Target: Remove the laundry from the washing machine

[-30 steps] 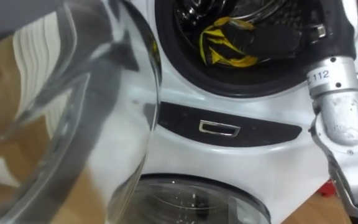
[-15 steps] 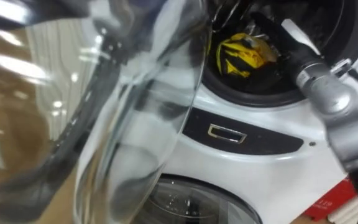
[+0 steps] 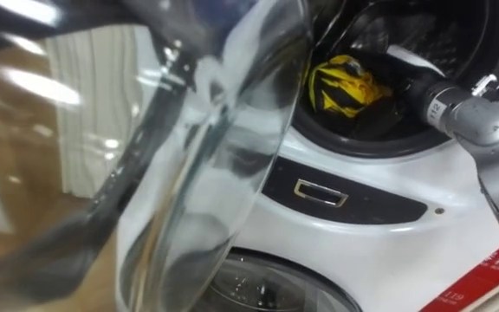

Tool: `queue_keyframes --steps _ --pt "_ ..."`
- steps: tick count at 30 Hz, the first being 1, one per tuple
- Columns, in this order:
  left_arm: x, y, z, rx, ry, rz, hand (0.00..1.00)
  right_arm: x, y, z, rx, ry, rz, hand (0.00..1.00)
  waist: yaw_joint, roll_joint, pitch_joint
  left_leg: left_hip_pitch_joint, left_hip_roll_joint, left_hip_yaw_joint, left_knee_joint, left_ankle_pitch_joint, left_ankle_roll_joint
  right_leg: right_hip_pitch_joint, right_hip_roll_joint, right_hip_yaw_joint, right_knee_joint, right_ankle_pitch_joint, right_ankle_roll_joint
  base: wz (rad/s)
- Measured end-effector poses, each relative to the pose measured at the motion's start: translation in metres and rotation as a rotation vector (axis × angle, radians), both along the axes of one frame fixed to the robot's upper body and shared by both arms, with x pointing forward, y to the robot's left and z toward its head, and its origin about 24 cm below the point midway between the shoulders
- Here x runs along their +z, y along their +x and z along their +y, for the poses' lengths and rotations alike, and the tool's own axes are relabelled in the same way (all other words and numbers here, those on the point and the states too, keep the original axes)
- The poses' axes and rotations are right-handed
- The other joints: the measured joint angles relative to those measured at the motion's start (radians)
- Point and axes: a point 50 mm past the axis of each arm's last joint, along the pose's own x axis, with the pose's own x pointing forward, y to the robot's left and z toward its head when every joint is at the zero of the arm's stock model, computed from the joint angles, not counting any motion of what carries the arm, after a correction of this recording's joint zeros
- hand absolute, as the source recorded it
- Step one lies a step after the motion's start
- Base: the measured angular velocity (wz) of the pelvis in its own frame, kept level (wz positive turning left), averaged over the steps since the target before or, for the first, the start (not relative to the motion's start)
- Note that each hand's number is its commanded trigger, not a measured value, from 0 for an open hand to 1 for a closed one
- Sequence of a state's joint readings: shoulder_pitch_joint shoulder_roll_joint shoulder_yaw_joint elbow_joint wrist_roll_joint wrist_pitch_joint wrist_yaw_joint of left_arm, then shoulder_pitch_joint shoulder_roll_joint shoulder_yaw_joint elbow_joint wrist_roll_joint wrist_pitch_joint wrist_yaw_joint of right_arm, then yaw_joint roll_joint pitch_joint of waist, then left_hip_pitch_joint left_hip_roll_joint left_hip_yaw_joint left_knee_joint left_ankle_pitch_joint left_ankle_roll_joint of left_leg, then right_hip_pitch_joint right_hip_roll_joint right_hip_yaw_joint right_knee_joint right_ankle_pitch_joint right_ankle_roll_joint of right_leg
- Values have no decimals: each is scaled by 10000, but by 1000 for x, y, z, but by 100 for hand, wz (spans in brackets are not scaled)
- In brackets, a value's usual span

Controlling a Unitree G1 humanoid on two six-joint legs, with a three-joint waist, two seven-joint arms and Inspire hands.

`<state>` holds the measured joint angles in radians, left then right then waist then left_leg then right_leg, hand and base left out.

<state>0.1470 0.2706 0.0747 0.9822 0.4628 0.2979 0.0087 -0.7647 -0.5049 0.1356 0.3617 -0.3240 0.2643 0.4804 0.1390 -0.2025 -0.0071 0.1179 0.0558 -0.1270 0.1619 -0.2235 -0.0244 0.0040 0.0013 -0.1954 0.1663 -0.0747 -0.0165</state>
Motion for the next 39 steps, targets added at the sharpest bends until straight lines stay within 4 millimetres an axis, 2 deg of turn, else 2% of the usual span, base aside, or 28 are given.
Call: queue_keyframes --steps 8,11,13,21,25,27,29,31,32,33,34,36,38,39 --pt "0 0 3 -88 -1 -40 0 11 -2 -6 -492 -959 -705 100 70 20 50 21 5 -7 -106 -10 11 -17 0 -5 3 -52 32 0" --pt "1 1 4 -130 39 -121 0 12 -2 -8 -621 -1205 -828 100 80 40 94 53 21 64 -165 -29 42 -19 4 -10 5 -76 52 -2" --pt "1 3 4 -184 84 -244 0 17 -5 -4 -525 -1434 -1088 100 81 99 158 133 42 166 -220 -48 73 -20 11 -5 5 -83 65 -10" --pt "3 12 4 -428 444 -579 0 27 -18 12 -137 -2234 -1926 100 207 150 191 267 80 713 -287 -66 104 -83 52 9 14 -86 71 -14" --pt "3 14 2 -513 490 -808 0 39 -29 24 148 -2447 -2699 100 200 243 161 150 146 1058 -321 -133 128 -302 149 246 25 -75 57 -17" --pt "2 11 2 -493 527 -819 0 46 -38 31 452 -2487 -3220 100 74 280 135 136 161 1125 -266 -131 127 -302 165 278 26 -76 58 -6" --pt "2 7 1 -525 606 -893 0 54 -50 40 906 -2328 -3807 100 6 382 104 133 183 1206 -246 -127 124 -301 183 293 20 -77 59 -5" --pt "0 0 1 -529 735 -871 0 62 -66 51 1614 -1832 -4487 100 -98 556 36 172 195 1440 -167 -124 121 -277 188 311 22 -79 61 -13" --pt "0 -1 0 -530 775 -915 0 63 -70 52 1807 -1627 -4626 100 -94 623 47 214 199 1542 -143 -124 121 -239 188 312 21 -79 61 -15" --pt "-1 -6 -2 -447 839 -960 0 64 -80 54 2142 -1233 -4905 100 -142 735 18 294 204 1635 -142 -124 121 -184 190 343 25 -79 61 -11" --pt "-3 -12 -4 -341 845 -932 0 66 -90 58 2577 -841 -5241 100 -228 825 -10 332 204 1696 -150 -124 121 -168 191 407 26 -81 63 -12" --pt "-4 -21 -5 -254 907 -743 0 69 -103 63 3156 -241 -5690 100 -350 868 -20 360 203 1730 -144 -123 121 -176 213 543 11 -82 66 -14" --pt "-5 -28 -6 -197 948 -639 0 67 -111 61 3298 313 -5960 100 -586 885 -4 375 224 1730 -149 -124 120 -150 224 565 11 -82 65 3" --pt "-6 -32 -8 -197 857 -633 0 65 -117 55 3182 669 -6121 100 -767 847 -24 380 228 1739 -162 -124 120 -138 217 584 18 -82 65 11"
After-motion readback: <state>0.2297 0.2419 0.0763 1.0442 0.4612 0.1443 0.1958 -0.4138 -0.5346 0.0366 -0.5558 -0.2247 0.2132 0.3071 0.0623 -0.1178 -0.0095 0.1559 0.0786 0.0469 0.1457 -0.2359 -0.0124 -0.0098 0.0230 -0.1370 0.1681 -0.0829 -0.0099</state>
